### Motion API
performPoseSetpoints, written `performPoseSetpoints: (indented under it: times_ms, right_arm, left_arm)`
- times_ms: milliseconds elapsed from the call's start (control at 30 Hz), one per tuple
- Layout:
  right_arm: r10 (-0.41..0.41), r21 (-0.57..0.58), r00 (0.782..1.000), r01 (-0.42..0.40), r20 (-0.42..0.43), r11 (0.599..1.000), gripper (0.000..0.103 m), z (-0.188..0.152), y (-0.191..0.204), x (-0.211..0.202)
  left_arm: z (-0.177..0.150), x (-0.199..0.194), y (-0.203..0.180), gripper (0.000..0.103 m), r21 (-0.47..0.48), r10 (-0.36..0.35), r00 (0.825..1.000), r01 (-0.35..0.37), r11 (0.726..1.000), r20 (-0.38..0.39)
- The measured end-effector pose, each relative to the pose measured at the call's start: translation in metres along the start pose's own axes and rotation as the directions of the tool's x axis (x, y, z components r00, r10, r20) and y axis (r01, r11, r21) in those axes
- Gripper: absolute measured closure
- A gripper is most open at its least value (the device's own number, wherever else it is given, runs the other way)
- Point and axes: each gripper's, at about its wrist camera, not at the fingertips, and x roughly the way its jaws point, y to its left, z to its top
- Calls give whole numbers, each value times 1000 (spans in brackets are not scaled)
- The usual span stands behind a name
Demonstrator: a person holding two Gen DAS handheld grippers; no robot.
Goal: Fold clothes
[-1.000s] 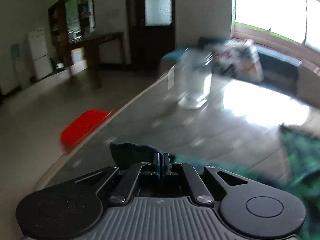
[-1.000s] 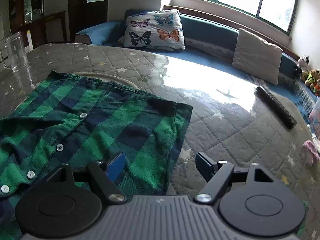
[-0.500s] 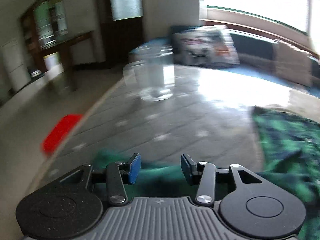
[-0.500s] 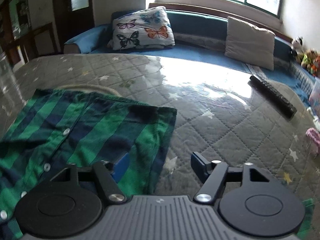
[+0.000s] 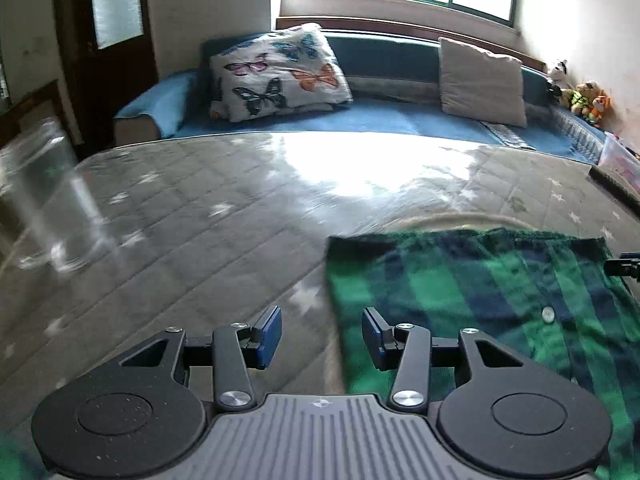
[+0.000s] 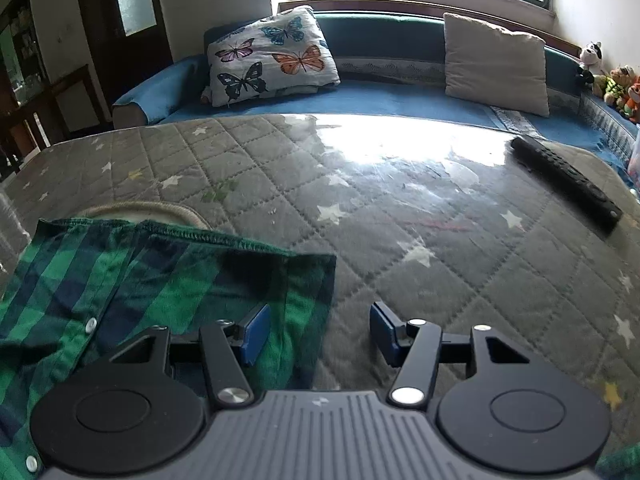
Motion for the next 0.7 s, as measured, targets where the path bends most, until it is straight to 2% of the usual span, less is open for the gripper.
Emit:
performPoseSetpoints:
  times_ms: [267, 333, 367, 433, 500, 600, 700]
  right_arm:
    - [29, 7, 999, -29, 14, 1000, 51, 8, -3, 13]
    - [34, 0, 999, -34, 17, 999, 55, 9, -3, 14]
    - [34, -4, 999, -34, 18, 999, 58, 10, -3, 15]
    - [34, -6, 999, -34, 22, 999, 68, 12, -2, 16]
    - [37, -13, 999, -37, 34, 999, 92, 16, 0, 16]
    - [46, -28, 997, -44, 59, 999, 98, 27, 5, 14]
    - [54, -43, 995, -51, 83, 998, 99, 38, 10, 12]
  left_arm:
    - [13, 35, -4, 58, -14, -39, 999, 39, 999, -13]
    - [13, 40, -6, 72, -6, -53, 998, 53, 999, -14]
    - [13, 41, -7, 74, 3, -51, 999, 51, 999, -7]
    - [12, 43, -8, 92, 16, -49, 999, 49, 999, 5]
    - [13, 43, -7, 100, 13, -55, 998, 55, 998, 13]
    - [15, 40, -5, 101, 16, -51, 998, 50, 999, 41]
    - [26, 34, -3, 101, 7, -36, 996, 35, 999, 83]
